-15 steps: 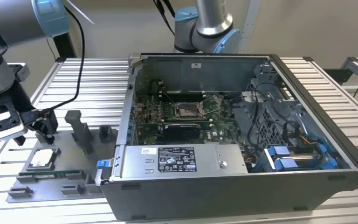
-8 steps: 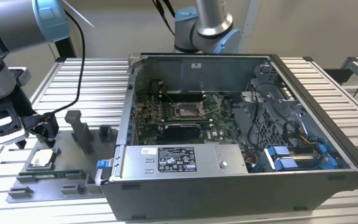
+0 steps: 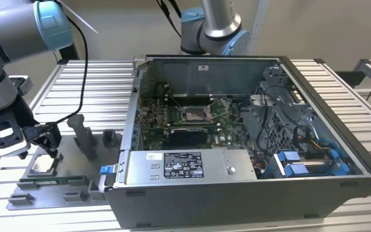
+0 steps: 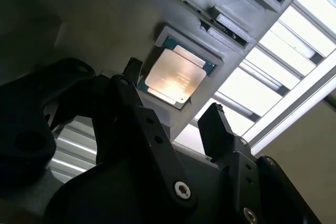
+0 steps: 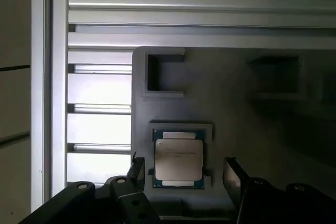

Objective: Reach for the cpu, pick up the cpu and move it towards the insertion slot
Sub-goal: 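Pick up the cpu and move it towards the insertion slot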

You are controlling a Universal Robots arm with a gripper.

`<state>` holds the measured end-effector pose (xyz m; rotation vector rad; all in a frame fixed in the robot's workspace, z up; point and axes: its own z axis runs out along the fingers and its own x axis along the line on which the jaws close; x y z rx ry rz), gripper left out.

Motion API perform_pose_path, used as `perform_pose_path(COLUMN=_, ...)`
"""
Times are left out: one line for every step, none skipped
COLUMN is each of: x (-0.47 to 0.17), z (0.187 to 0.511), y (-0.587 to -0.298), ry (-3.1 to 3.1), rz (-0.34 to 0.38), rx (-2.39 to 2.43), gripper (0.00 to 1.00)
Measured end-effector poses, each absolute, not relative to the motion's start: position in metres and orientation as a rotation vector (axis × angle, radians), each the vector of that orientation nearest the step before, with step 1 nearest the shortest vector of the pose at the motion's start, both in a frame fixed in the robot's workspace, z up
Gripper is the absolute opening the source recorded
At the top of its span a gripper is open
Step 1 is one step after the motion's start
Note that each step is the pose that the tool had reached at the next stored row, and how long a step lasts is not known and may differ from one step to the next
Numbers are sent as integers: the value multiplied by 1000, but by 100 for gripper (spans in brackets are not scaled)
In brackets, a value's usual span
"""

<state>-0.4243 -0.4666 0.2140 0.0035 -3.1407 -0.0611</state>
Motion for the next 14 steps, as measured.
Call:
perform_pose_path(x=-424, z=213, y=-467, ry=-3141, rz=-61, rx=3, gripper=100)
perform_pose_path(x=-425, z=211, y=-467, ry=-3141, rz=-61, rx=4, gripper=100)
perform_pose_path(x=-425, z=210, y=-467, ry=-3140, rz=-61, rx=4, gripper=100)
perform_pose_path(x=-426, z=209, y=-467, ry=-3141, rz=-61, rx=4, gripper=100)
perform_pose_path(x=-426, z=208, y=-467, ry=-3141, rz=-61, rx=4, gripper=100)
perform_pose_path(x=-426, z=207, y=-467, ry=-3141, rz=-61, rx=4, gripper=100)
perform_pose_path(x=-426, z=206, y=-467, ry=-3141, rz=-61, rx=4, gripper=100)
perform_pose_path(x=-427, z=205, y=-467, ry=-3141, rz=-61, rx=4, gripper=100)
perform_pose_path(x=-427, z=203, y=-467, ry=-3141, rz=-61, rx=4, gripper=100)
perform_pose_path(x=-427, z=202, y=-467, ry=-3141, rz=-61, rx=5, gripper=100)
perform_pose_path(x=-427, z=201, y=-467, ry=-3141, rz=-61, rx=5, gripper=100)
perform_pose_path(x=-427, z=200, y=-467, ry=-3141, rz=-61, rx=5, gripper=100)
perform_pose_path(x=-427, z=199, y=-467, ry=-3141, rz=-61, rx=5, gripper=100)
perform_pose_path(x=-427, z=198, y=-467, ry=-3141, rz=-61, rx=5, gripper=100)
